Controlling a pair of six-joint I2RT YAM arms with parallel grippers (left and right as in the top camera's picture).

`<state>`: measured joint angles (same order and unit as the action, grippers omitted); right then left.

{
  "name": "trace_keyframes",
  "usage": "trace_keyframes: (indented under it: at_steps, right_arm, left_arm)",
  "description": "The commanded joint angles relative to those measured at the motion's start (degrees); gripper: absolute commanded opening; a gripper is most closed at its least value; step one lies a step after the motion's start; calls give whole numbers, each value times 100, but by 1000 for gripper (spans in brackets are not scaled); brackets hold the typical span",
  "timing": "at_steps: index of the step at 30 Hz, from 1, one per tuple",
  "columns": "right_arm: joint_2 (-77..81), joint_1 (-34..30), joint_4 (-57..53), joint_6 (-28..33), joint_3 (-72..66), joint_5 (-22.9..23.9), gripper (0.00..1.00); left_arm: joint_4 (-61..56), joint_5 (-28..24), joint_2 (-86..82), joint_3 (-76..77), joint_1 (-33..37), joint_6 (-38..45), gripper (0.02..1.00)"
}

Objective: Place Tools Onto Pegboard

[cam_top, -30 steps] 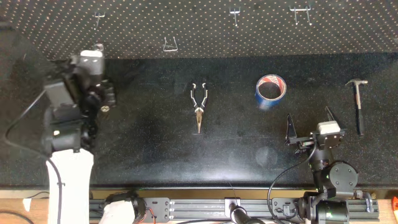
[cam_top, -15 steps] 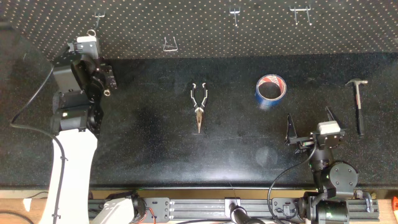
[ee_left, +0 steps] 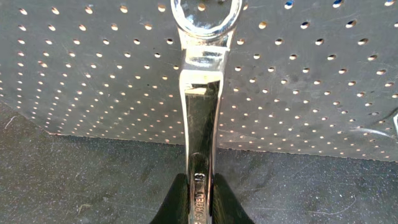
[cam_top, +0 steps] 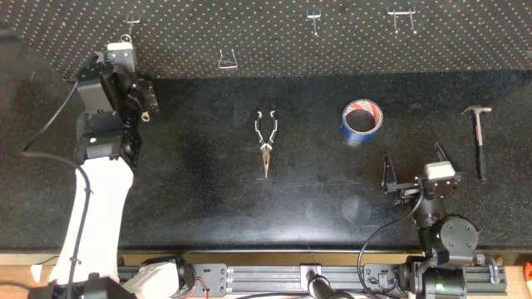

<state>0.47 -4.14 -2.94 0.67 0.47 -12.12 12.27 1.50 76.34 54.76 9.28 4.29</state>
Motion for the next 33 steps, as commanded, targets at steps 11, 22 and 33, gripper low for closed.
trace_keyframes:
  at_steps: [11,22,33]
  right_arm:
    - [-31,-7,-9,-85,-24,7,1000]
    - [-31,-7,-9,-85,-24,7,1000]
    - [-31,-7,-9,-85,-24,7,998]
  left_arm:
    - [-304,111,15,70,2,105,996]
    - [3545,-730,-2216,151,-640,-1821,998]
    - [4207,-678,2754,2509,-3742,-4048,998]
